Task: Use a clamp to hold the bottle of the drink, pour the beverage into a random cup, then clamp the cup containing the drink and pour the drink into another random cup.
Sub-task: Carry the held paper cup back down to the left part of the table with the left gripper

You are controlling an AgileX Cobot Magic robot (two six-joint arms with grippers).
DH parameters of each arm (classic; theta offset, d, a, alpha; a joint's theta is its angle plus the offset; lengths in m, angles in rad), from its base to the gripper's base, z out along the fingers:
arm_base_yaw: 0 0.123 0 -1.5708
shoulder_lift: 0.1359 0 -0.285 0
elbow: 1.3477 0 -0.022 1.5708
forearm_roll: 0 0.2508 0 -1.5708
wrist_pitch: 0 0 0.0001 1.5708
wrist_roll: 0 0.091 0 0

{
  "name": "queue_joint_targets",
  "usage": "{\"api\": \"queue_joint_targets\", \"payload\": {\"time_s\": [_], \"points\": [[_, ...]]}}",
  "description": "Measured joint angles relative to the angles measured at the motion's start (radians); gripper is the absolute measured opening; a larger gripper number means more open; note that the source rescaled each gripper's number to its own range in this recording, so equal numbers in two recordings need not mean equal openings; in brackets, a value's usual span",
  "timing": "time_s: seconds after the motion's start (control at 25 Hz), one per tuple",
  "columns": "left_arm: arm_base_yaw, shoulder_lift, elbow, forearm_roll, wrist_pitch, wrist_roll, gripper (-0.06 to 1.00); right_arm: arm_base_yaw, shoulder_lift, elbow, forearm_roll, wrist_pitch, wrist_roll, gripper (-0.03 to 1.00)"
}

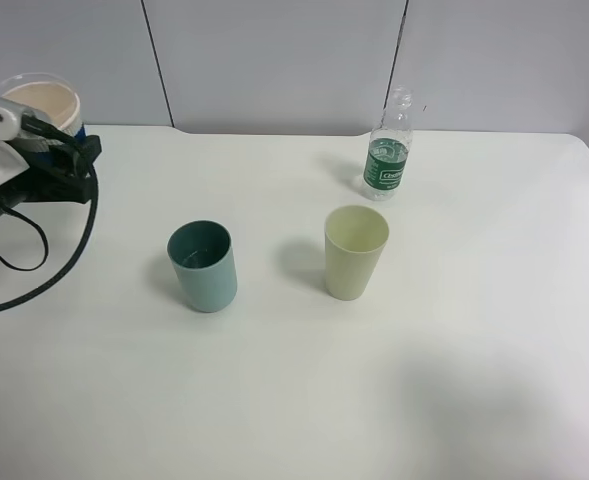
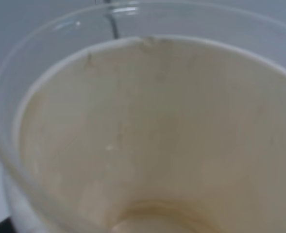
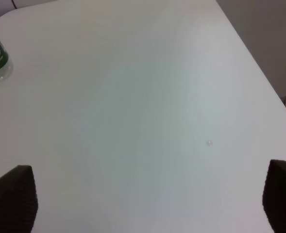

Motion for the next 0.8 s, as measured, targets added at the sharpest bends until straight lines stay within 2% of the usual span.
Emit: {"api": "queue_joint_targets", "payload": {"time_s": [0.16, 0.28, 0.48, 0.8], "points": [[0.087, 0.088, -0.002, 0.064, -0.024, -0.099, 0.03, 0.000, 0.000, 0.000, 0.000, 0.000, 0.000, 0.84], [0.115, 0.163, -0.008, 0.075, -0.022, -0.117, 0.03, 0.000, 0.000, 0.000, 0.000, 0.000, 0.000, 0.84], [0.121, 0.269, -0.067, 0.094, -0.021, -0.121, 0.03, 0.000, 0.000, 0.000, 0.000, 0.000, 0.000, 0.84], [0.121, 0.380, -0.203, 0.235, -0.022, -0.121, 0.03, 0.000, 0.000, 0.000, 0.000, 0.000, 0.000, 0.84]]}}
